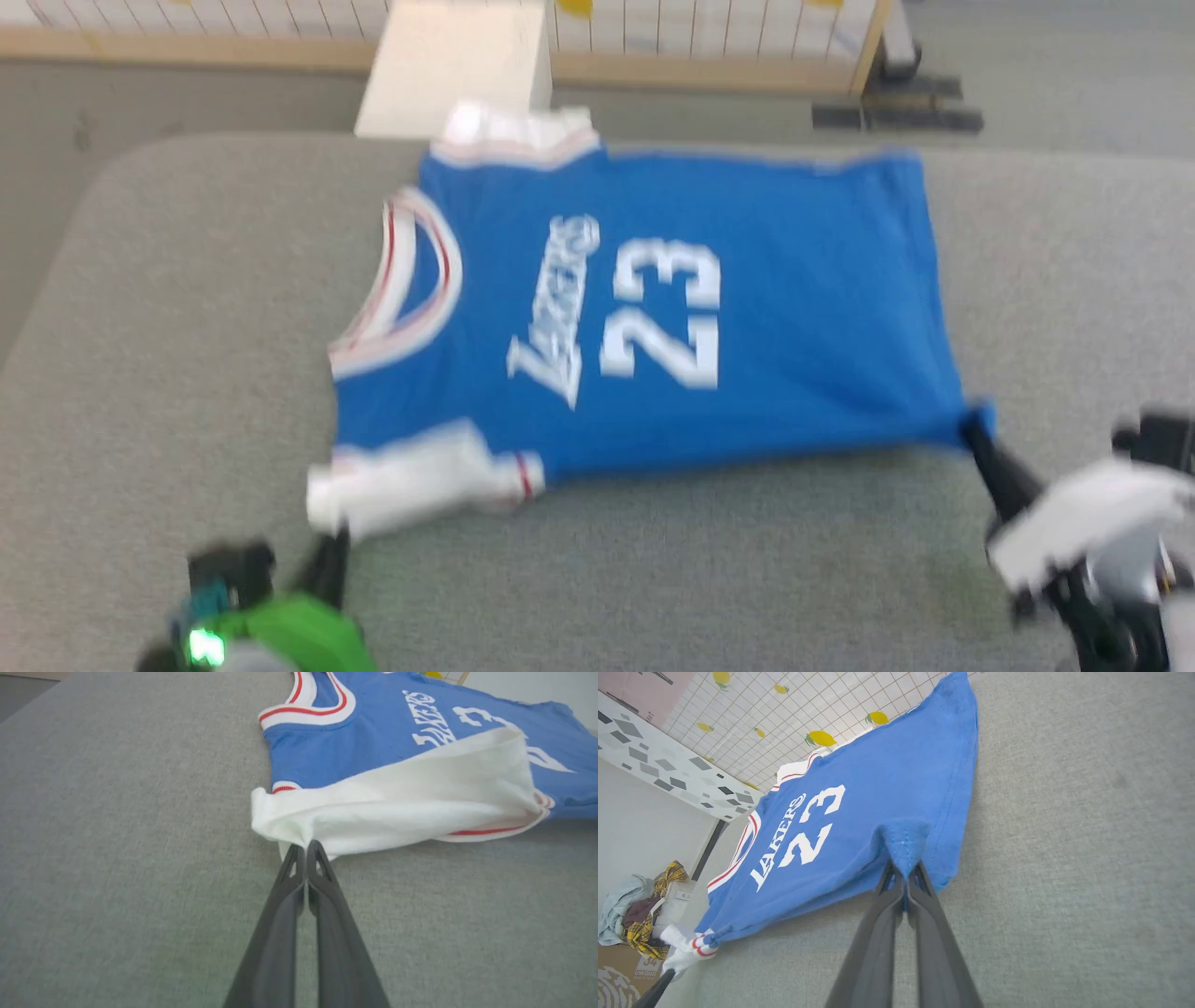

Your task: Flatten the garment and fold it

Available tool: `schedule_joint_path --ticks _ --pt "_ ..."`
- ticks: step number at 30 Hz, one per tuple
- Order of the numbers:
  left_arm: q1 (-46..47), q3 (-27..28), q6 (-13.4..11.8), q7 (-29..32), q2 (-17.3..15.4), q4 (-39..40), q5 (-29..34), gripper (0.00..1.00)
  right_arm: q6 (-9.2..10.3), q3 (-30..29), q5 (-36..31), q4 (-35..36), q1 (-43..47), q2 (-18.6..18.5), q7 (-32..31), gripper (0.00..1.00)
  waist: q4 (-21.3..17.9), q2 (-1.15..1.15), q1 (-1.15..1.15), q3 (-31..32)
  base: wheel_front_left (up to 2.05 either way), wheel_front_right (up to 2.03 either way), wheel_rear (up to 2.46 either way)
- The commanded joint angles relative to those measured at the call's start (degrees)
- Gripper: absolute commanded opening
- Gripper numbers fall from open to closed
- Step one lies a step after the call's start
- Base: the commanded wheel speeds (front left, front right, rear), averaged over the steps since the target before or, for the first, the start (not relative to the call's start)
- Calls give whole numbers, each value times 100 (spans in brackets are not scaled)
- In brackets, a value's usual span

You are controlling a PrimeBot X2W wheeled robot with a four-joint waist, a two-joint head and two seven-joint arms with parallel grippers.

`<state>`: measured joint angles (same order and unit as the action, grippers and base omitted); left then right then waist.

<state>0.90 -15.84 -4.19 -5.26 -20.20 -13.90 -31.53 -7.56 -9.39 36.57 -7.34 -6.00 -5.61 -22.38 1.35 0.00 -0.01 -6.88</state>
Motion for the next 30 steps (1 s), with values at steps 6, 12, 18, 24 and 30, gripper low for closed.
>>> schedule_joint_path --ticks 6,12,18,24,30 --pt "-1084 18 -289 948 -117 443 -534 0 8 -145 -172 442 1089 -37 -642 0 84 0 1 521 0 0 0" --pt "-1852 122 -579 1538 -183 916 -920 0 8 -195 -275 766 1836 56 -1471 0 3 0 1 526 0 0 0" --pt "-2016 305 -733 1397 -260 1452 -915 0 8 -326 -382 1029 1964 170 -1656 0 -68 0 1 464 0 0 0" --pt "-1268 364 -680 1137 -548 1883 -475 0 8 -321 -602 1315 1463 187 -1586 0 -56 0 1 296 0 0 0" --pt "-149 140 -370 1259 -744 1666 -161 0 8 -216 -956 1319 740 112 -1835 0 -71 0 1 -53 0 0 0"
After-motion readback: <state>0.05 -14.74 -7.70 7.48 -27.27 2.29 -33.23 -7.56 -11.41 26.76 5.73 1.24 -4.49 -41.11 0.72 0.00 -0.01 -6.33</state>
